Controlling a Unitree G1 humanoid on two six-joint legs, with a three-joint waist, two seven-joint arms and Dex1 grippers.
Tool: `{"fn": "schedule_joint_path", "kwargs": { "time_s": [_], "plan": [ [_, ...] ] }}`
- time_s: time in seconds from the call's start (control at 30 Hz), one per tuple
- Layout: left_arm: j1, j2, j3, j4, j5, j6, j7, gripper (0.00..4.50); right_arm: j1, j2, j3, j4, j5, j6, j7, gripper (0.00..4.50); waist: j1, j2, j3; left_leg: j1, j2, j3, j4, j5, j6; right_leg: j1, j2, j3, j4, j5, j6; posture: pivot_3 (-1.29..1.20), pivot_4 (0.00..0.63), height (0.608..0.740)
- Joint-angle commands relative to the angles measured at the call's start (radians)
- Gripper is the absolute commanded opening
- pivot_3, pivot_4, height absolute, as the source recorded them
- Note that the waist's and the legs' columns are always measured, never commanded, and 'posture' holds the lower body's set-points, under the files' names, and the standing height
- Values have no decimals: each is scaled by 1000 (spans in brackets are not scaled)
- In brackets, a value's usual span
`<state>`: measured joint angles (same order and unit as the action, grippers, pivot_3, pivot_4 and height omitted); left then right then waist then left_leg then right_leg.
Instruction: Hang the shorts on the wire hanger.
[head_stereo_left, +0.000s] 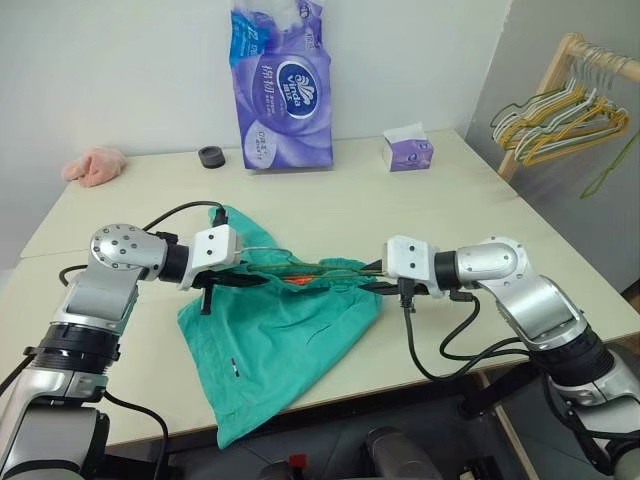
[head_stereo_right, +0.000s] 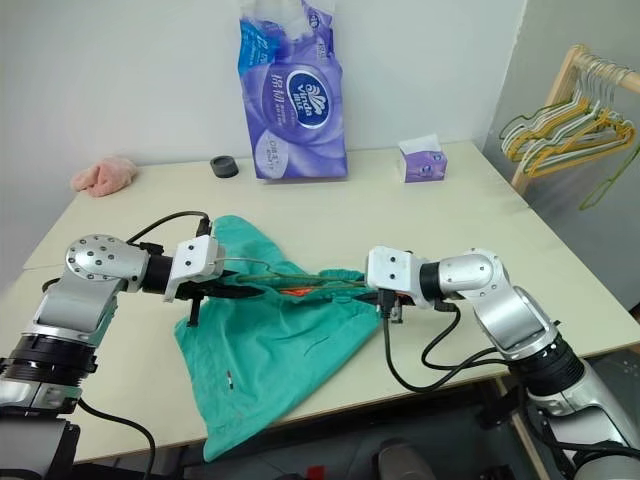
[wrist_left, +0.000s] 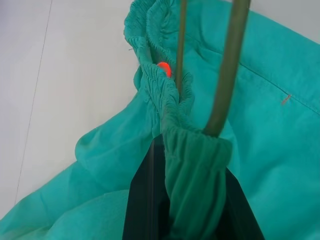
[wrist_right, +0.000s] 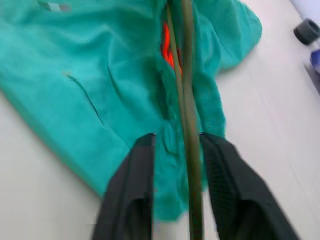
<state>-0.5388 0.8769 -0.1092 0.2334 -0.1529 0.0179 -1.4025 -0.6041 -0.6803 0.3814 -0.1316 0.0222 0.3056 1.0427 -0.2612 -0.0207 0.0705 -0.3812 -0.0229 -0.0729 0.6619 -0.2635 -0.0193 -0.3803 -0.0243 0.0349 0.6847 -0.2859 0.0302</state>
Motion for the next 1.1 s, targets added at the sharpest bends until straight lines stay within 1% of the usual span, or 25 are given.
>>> {"fn": "schedule_joint_path", "kwargs": {
  "time_s": [0.03, 0.13, 0.2, 0.3, 0.4, 0.5, 0.87, 0.97, 1.1],
  "plan": [
    [-3, 18, 33, -15, -5, 1, 22, 0, -32, -50, -59, 131, -40, -108, -5, 2878, 1, 0, 0, 0, 0, 0, 0, 0, 0, 0, 0, 0, 0, 0, 0, -267, 4, 740],
    [0, 22, 37, -18, -12, 13, 29, 0, -18, -77, -93, 222, -37, -157, -6, 3888, 0, 0, 0, 0, 0, 0, 0, 0, 0, 0, 0, 0, 0, 0, 0, -260, 4, 740],
    [-2, 26, 40, -15, -15, 19, 31, 0, 21, -47, -132, 222, 24, -127, -6, 4485, -1, 0, 0, 0, 0, 0, 0, 0, 0, 0, 0, 0, 0, 0, 0, -262, 4, 740],
    [-18, 28, 58, -9, -33, 54, 36, 0, 122, 56, -173, 143, 120, -39, -44, 4485, -6, -1, -3, 0, 1, -1, -1, 0, 0, 0, 1, -1, 1, 0, 0, -261, 5, 740],
    [-27, 29, 68, -9, -37, 74, 32, 0, 177, 140, -177, 77, 153, 56, -90, 4485, -11, 0, -3, 0, 1, -1, -1, 0, 0, 0, 1, -1, 3, 0, 0, -261, 7, 740],
    [-40, 35, 74, -1, -42, 88, 28, 0, 179, 231, -176, 100, 145, 100, -170, 4485, -11, -1, -4, 0, 0, -1, 0, 0, 0, -1, 0, 0, 4, 0, 0, -260, 7, 740],
    [-39, 39, 79, -9, -49, 101, 40, 0, 126, 409, -139, 291, 72, 67, -330, 4485, -11, 0, -5, 1, 0, -1, 0, 0, 0, -1, 0, 0, 5, 0, 0, -251, 5, 740],
    [-36, 41, 80, -15, -50, 104, 45, 0, 116, 438, -145, 326, 49, 51, -376, 3910, -12, 0, -5, 1, 0, -1, 0, 0, 0, -2, 0, 0, 5, 0, 0, -243, 4, 740],
    [-27, 48, 86, -21, -52, 105, 48, 0, 135, 420, -145, 306, 40, 43, -373, 2507, -9, 0, -5, 0, 0, -1, 0, 0, 0, -2, 0, 0, 5, 0, 0, -242, 5, 740]
  ]
}}
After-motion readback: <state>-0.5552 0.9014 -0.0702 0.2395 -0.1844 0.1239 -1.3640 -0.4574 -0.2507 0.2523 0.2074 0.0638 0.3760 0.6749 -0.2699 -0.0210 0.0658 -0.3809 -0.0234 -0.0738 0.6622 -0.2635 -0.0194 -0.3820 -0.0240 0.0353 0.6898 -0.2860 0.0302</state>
